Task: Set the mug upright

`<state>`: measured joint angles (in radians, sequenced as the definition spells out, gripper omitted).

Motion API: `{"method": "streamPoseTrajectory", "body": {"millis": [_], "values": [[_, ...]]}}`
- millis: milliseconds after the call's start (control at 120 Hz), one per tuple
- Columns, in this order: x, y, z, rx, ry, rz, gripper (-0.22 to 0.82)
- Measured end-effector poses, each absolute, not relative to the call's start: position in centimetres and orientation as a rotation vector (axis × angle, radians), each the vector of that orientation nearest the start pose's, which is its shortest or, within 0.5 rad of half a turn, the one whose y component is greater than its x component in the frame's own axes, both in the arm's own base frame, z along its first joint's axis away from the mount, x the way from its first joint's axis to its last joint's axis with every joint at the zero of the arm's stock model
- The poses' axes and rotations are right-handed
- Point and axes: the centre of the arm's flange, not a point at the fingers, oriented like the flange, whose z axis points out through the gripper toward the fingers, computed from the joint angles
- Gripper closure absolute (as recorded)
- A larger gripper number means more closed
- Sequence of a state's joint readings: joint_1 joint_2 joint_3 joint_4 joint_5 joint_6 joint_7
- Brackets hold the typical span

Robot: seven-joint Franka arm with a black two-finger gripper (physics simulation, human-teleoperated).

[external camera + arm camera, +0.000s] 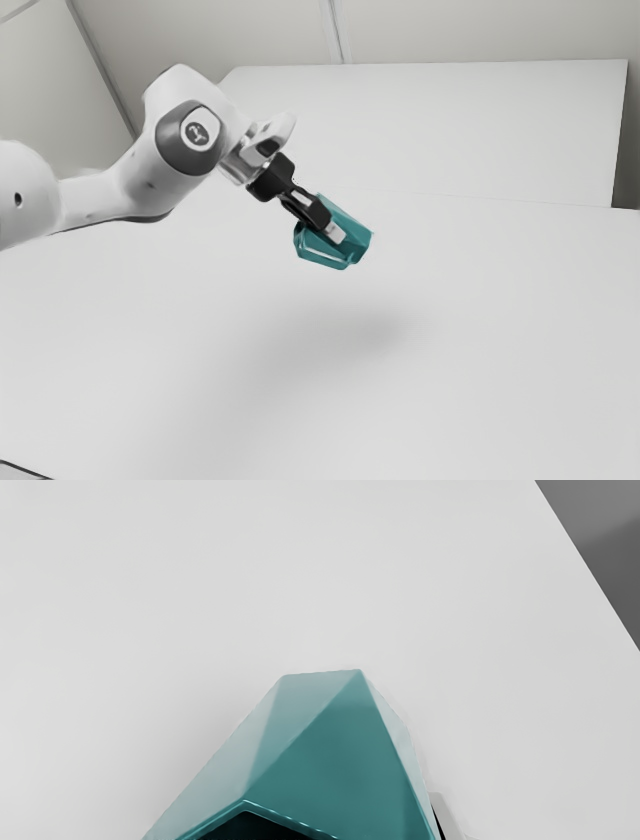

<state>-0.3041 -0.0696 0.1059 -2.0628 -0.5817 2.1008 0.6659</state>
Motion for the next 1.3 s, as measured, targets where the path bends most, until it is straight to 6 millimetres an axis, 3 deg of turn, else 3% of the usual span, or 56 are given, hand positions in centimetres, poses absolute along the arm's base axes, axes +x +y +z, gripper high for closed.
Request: {"method": "streamPoseTrajectory", "body": {"millis": [192, 333, 500, 867, 1300], "values": [[49.9, -8.1, 46.5, -3.153, 0.951, -0.206, 0.78], [49.6, -6.3, 45.3, -3.021, 0.884, -0.11, 0.78], [50.2, -6.2, 42.2, -2.968, 0.813, -0.009, 0.78], [50.9, -6.5, 37.8, -2.972, 0.661, 0.1, 0.78], [51.5, -6.2, 34.8, -2.983, 0.541, 0.139, 0.78]]}}
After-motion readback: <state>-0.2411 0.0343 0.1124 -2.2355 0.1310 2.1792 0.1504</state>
